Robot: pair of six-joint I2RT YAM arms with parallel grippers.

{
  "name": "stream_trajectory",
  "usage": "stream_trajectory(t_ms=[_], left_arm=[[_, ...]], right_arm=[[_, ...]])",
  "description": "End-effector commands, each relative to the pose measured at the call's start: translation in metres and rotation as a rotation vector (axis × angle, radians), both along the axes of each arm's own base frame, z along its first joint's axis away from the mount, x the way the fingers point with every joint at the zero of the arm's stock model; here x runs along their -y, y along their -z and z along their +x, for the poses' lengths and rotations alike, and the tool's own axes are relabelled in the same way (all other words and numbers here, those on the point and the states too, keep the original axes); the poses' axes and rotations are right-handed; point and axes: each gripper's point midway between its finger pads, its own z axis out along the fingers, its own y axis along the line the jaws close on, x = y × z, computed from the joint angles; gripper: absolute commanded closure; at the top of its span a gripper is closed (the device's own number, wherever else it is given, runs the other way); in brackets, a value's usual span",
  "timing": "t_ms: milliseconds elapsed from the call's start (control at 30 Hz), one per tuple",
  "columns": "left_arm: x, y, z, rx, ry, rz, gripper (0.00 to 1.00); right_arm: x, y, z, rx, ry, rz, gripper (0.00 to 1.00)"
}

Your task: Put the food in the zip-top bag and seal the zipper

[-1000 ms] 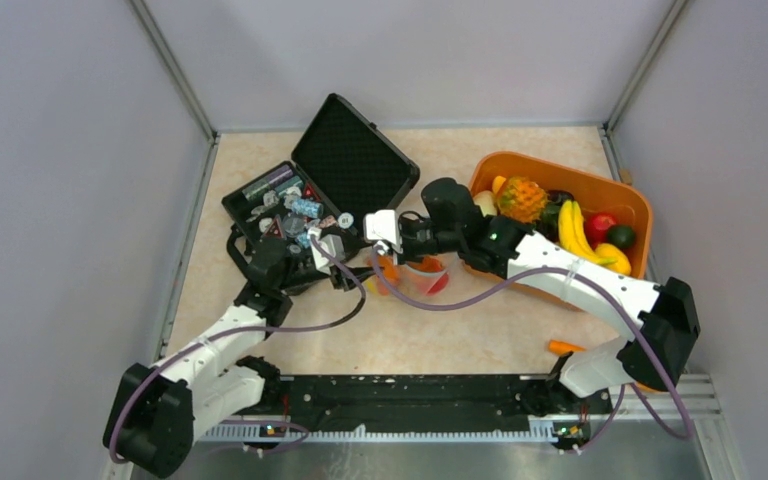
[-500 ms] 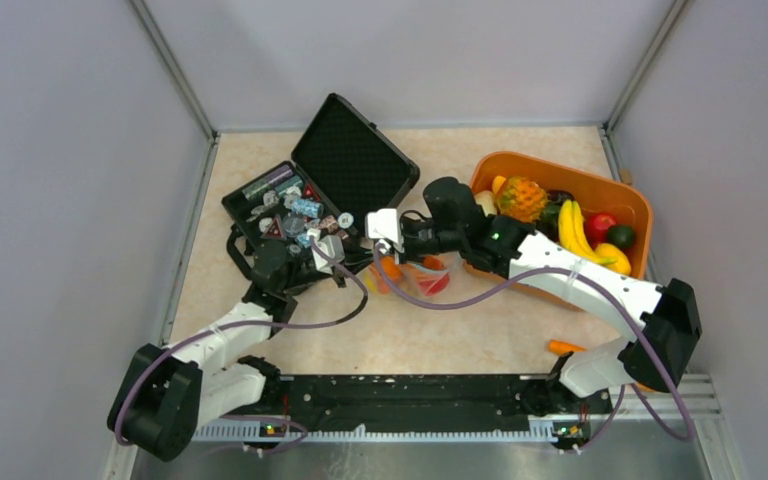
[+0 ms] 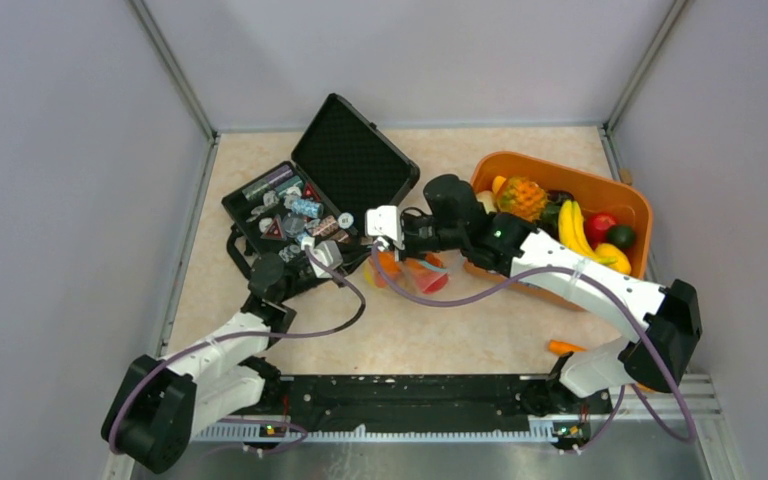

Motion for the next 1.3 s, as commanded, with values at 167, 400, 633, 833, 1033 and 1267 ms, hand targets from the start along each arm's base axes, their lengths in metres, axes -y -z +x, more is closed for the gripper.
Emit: stream_trajectory(t_ms=[167,400,633,833,1033,1267], left_arm=[[-0.011,-0.023,0.007,0.074,-0.087,-0.046,1.00],[-0.010,-0.020,0.006,0.067,-0.078,-0.028,1.00],[-0.022,-0.037,0.010,-0.027,-0.161,-0.120,0.56],[-0.061,-0.077,0.038,-0.244,-0.439,-0.286,0.16],[-0.047,-0.088,0.044,-0.502,-0.433,-0.171,0.01],[-0.003,-0.079,0.016,-0.628,-0.122,-0.032,0.03]], right_arm=[[0.018,-0.022,0.002,0.058,0.044,-0.051,1.00],[0.025,-0.022,0.007,0.079,0.077,-0.076,1.00],[0.020,-0.035,-0.012,0.103,-0.033,-0.012,1.00],[0.016,-0.055,-0.060,0.038,-0.257,0.078,1.00],[0.018,-0.038,-0.090,0.020,-0.392,0.032,1.00],[0.024,-0.028,-0.113,0.073,-0.491,0.036,1.00]])
